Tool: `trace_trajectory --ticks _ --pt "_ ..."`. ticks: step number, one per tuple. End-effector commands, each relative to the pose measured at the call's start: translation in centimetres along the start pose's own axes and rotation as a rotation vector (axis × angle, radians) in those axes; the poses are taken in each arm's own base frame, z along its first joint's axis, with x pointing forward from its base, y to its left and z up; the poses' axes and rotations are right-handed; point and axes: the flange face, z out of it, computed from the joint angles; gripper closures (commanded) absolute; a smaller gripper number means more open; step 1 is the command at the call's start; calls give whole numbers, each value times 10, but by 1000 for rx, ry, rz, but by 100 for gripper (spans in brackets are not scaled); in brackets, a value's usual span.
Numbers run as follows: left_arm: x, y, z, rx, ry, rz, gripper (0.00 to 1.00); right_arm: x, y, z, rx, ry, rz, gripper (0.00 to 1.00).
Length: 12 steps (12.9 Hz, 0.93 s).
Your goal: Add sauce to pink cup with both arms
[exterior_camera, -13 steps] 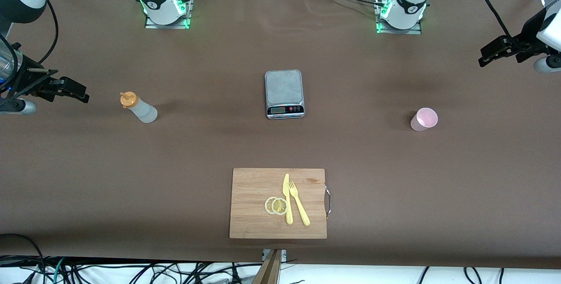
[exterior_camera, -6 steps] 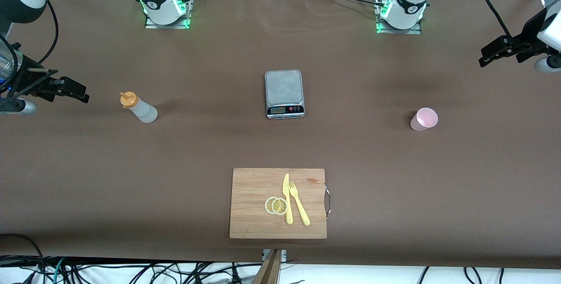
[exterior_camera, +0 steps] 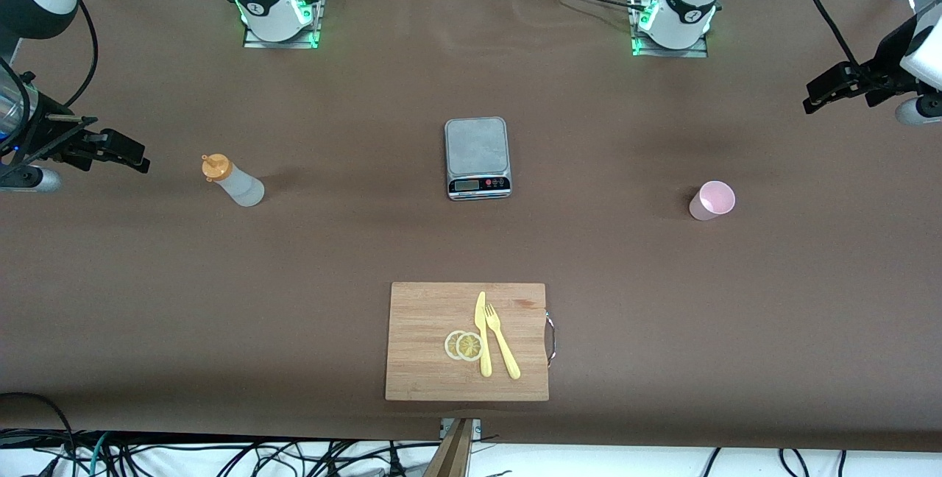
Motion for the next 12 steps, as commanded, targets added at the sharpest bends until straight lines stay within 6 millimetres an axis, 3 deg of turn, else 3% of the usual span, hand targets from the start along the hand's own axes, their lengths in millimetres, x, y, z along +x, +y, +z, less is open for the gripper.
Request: trace_trajectory --ticks 1,6,12 --pt "1 -3 -2 -15 -8 -15 0 -4 2 -7 -5 -2 -5 0" --pt "20 -7 16 -25 3 -8 0 -4 2 -7 -5 -1 -1 0" --pt "31 -1 93 -29 32 -18 0 -4 2 -6 -4 -2 -2 0"
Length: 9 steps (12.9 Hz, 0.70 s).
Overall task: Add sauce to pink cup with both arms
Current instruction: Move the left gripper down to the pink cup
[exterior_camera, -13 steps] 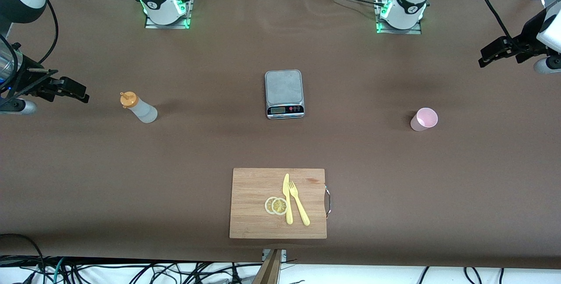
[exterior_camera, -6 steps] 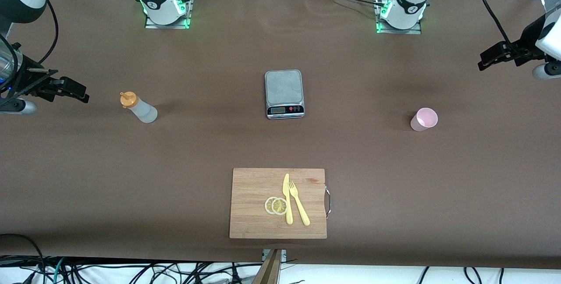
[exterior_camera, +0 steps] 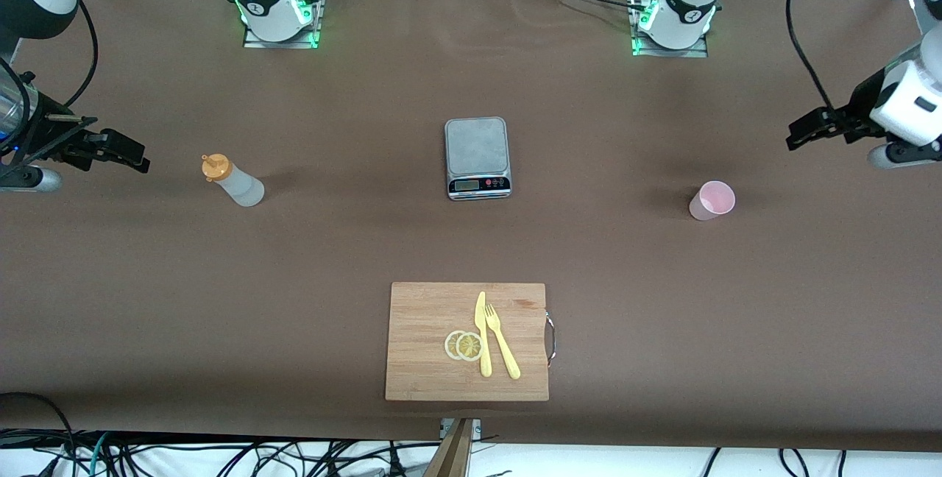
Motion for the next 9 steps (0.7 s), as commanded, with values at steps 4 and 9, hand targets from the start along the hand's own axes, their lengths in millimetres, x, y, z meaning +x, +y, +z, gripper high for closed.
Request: trace_trajectory --ticks 4,9 --pt "-8 17 115 -46 15 -4 0 -4 3 -6 -4 -2 -3 0" --pt "-33 25 202 -81 -61 -29 0 -4 3 -6 -4 -3 -3 0"
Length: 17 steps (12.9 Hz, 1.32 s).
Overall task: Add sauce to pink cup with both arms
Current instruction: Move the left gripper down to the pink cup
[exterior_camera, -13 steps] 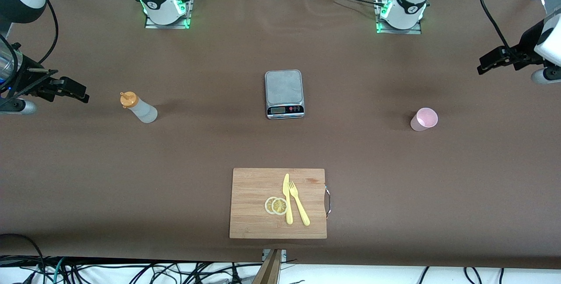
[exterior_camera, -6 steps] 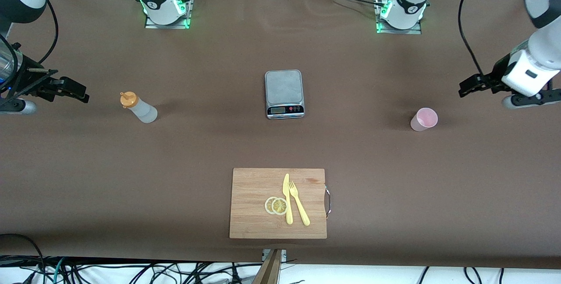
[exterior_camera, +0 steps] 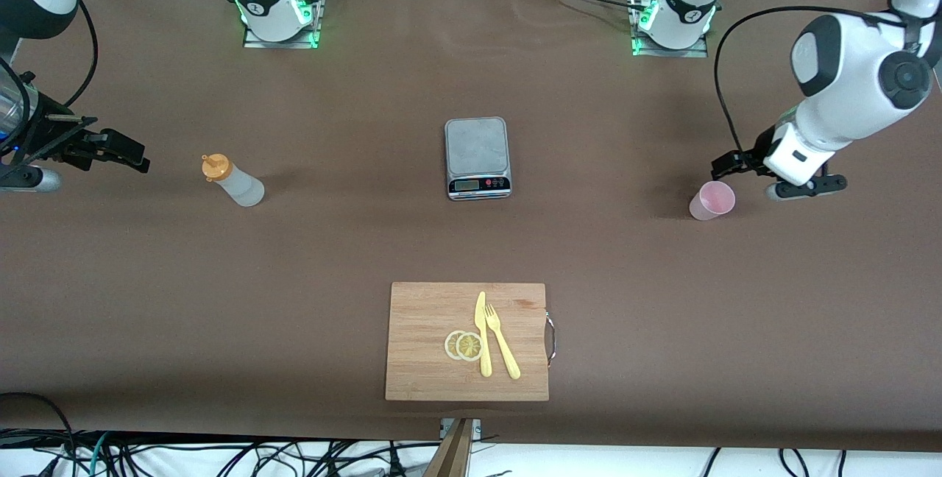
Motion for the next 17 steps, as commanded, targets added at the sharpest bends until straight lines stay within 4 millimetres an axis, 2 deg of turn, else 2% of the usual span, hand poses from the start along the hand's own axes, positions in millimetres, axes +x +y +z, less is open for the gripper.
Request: trace_trajectory --ticks 1,4,5,8,11,14,17 --pt "-14 7 33 -7 -49 -12 0 -4 2 -7 -4 -1 -4 0" --pt "-8 8 70 -10 -73 -15 0 -4 3 -6 -4 -2 -2 0" --pt "-7 15 80 -11 -70 -8 0 -4 2 -6 -4 -3 -4 0" --pt "0 19 84 -11 -42 -3 0 -4 2 -6 -4 -3 -4 0" --pt "5 16 99 -15 -27 -7 0 -4 3 -7 -4 -1 -5 0" --pt "6 5 76 -1 5 -1 0 -4 3 -7 -4 -4 -4 0" --pt "8 -10 64 13 21 -3 0 -5 3 -7 -4 -6 -4 0"
